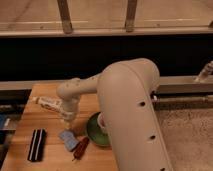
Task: Wipe the white sponge on the table
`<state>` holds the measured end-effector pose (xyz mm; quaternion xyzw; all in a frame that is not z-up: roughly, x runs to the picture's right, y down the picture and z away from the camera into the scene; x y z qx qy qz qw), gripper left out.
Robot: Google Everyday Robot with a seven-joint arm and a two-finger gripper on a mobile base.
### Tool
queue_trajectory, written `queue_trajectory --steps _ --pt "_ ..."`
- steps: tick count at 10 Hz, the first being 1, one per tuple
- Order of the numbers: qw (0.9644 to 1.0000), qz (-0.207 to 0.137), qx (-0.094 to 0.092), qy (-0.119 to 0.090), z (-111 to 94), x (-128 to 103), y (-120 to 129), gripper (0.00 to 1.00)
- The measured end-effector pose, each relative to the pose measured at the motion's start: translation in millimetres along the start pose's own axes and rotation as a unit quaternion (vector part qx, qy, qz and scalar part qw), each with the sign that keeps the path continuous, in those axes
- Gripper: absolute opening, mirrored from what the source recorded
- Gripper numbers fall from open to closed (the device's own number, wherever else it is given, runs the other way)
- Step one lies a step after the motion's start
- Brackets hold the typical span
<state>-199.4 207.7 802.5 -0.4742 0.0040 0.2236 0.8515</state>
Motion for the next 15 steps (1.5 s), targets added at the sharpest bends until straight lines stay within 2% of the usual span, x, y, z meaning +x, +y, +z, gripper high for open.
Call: queue_trajectory --steps 2,4,7,9,12,14,15 --pt "0.9997 0.021 0.009 0.004 -6.6 1.7 -26.3 0.0" --pt "0.9996 0.02 0.016 0.009 -11.1 -5.6 -43.5 0.0" --pt "0.9999 -0.006 0.014 0.007 -6.4 -43.9 -48.2 0.0" --pt "0.9996 -0.028 0.009 0.002 -0.7 -63.8 -36.3 0.0" --pt "0.998 -0.063 -0.002 -0.004 7.4 -81.1 4.9 0.0" --pt "0.9969 -0.078 -0.014 -0.001 14.0 -79.8 27.2 0.0" --pt "0.9971 -0.073 -0.021 0.004 18.9 -69.9 33.0 0.0"
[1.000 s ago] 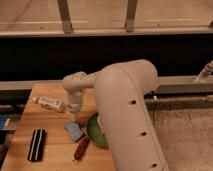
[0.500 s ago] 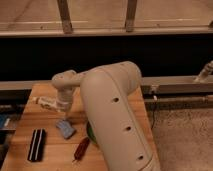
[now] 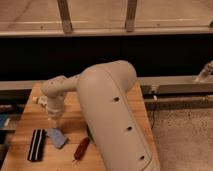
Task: Wipe the white sponge on the table
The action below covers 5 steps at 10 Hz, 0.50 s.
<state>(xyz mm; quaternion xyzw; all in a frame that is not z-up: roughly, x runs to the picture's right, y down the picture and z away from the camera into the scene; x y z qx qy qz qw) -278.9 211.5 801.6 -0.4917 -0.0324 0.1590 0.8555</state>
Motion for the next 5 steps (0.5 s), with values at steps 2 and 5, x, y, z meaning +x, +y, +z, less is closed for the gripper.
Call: queue_trajectory --steps 2,5 --pt "0.9995 0.029 -0.003 0.008 1.6 31.0 -2.7 0.0" --pt "0.9968 0.077 0.008 0.021 -6.6 66.8 -32.0 0.0"
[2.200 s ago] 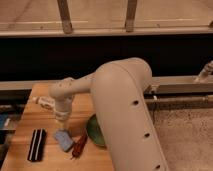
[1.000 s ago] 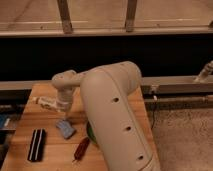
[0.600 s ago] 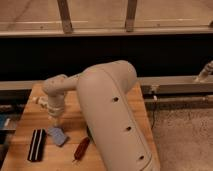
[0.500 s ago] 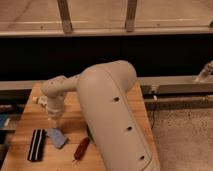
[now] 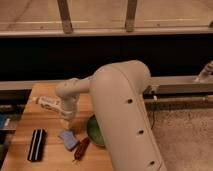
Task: Wipe the white sponge on the table
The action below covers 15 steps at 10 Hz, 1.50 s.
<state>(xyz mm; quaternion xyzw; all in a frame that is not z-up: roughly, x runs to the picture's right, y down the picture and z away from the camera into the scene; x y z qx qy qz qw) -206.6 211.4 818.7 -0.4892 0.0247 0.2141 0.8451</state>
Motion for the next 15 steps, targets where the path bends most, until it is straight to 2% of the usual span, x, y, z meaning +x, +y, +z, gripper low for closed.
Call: queue_trajectory --steps 3,5,7,8,10,11,12,13,15 --pt "0.9995 0.013 0.028 0.006 -23.5 -6.0 -31.2 0.0" --pt "0.9992 -0.009 0.039 0.006 -30.6 -35.6 -36.5 0.0" --pt "0.9984 -0.042 0.038 0.004 -28.1 -67.9 -29.4 0.0" --pt "0.9975 -0.062 0.034 0.004 -25.1 -81.3 -17.1 0.0" --pt "0.9959 -0.086 0.027 0.004 -18.3 -88.5 8.6 0.0" --pt "0.995 -0.098 0.02 0.006 -13.1 -84.3 25.8 0.0" --pt "0.9955 -0.093 0.013 0.008 -7.8 -74.0 33.9 0.0" --pt "0.996 -0.088 0.009 0.01 -4.8 -64.0 36.3 0.0" --pt "0.9983 -0.056 0.004 0.016 -1.0 -25.7 27.5 0.0"
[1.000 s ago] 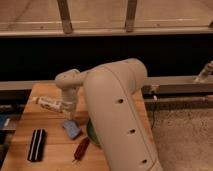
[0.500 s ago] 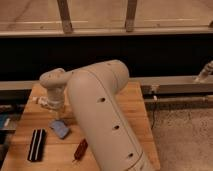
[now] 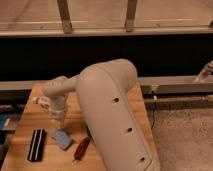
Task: Wipe the white sponge on the table
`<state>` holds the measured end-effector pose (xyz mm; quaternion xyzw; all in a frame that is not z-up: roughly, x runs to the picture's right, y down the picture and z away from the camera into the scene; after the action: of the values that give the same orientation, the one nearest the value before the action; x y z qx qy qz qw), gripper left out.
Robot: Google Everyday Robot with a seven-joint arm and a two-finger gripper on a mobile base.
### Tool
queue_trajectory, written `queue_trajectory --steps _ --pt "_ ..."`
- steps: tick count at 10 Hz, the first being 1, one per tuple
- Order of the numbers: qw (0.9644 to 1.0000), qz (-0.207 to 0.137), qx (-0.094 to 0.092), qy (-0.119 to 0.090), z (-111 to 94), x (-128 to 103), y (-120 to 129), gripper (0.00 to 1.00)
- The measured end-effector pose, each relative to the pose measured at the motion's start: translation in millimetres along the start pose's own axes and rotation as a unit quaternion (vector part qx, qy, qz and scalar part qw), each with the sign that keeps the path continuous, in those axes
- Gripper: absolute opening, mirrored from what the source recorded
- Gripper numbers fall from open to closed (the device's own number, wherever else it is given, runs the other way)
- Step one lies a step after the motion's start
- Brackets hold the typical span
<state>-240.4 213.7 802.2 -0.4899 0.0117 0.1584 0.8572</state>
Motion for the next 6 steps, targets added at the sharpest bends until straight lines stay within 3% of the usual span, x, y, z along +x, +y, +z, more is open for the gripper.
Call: queue_trajectory --steps 3,6 --pt "0.9994 0.034 0.009 -0.003 -13.2 21.2 -34.5 0.0" --pt "0.9994 0.025 0.016 -0.016 -30.0 8.0 -63.4 0.0"
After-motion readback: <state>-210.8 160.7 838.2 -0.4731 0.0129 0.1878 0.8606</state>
